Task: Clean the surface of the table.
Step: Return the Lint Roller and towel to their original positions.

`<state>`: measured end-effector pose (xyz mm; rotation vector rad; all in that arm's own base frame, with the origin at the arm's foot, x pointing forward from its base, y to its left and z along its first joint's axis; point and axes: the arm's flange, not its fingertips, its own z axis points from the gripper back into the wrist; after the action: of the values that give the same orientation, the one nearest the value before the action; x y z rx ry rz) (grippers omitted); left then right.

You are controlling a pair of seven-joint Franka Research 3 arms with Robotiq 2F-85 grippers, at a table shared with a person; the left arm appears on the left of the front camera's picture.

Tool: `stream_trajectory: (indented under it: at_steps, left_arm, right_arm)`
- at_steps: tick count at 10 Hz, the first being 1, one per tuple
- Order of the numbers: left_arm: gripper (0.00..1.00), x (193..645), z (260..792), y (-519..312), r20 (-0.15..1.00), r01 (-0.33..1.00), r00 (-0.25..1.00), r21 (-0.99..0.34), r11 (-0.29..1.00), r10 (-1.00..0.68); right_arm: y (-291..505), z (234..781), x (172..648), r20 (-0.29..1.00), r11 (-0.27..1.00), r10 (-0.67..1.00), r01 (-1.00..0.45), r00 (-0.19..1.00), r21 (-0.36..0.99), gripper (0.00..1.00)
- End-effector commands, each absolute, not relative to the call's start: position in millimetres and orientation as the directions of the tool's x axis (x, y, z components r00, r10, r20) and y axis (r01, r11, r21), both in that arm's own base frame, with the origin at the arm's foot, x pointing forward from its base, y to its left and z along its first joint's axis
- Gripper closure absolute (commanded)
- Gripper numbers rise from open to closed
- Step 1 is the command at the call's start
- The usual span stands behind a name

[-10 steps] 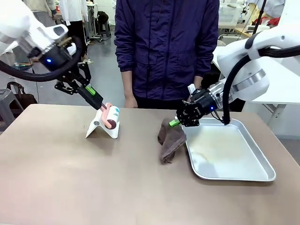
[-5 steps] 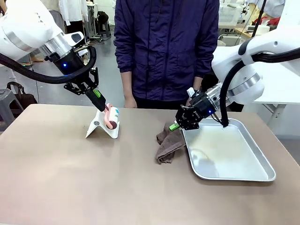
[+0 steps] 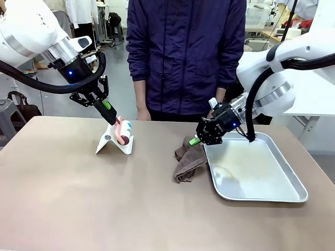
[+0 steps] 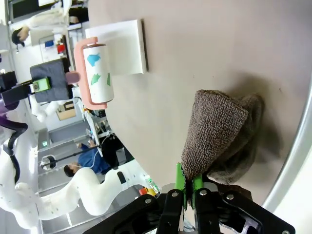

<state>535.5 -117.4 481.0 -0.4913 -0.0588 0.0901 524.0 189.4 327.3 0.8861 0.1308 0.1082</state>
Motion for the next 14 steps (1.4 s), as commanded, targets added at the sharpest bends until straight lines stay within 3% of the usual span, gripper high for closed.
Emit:
stream_trajectory:
  at_steps: [1, 3, 5, 14]
  left_arm:
    - [0.78, 535, 481, -117, 0.035, -0.072, 0.994, -0.473, 0.878, 0.101]
    - [0.78, 540, 476, -128, 0.101, 0.017, 0.994, -0.462, 0.887, 0.033]
    - [0.78, 548, 469, -130, 0.117, 0.023, 0.993, -0.440, 0.898, 0.032]
    - [0.78, 556, 451, -140, 0.105, -0.073, 0.986, -0.413, 0.908, 0.127]
  right_arm:
    - [189, 327, 524, -0.069, 0.628, 0.148, -0.040, 0.987, 0.777, 0.94]
    - [220, 325, 534, -0.078, 0.715, 0.112, -0.026, 0.991, 0.698, 0.94]
    - [234, 316, 537, -0.080, 0.735, 0.110, -0.027, 0.991, 0.677, 0.94]
    - [232, 296, 550, -0.080, 0.753, 0.128, -0.045, 0.989, 0.656, 0.94]
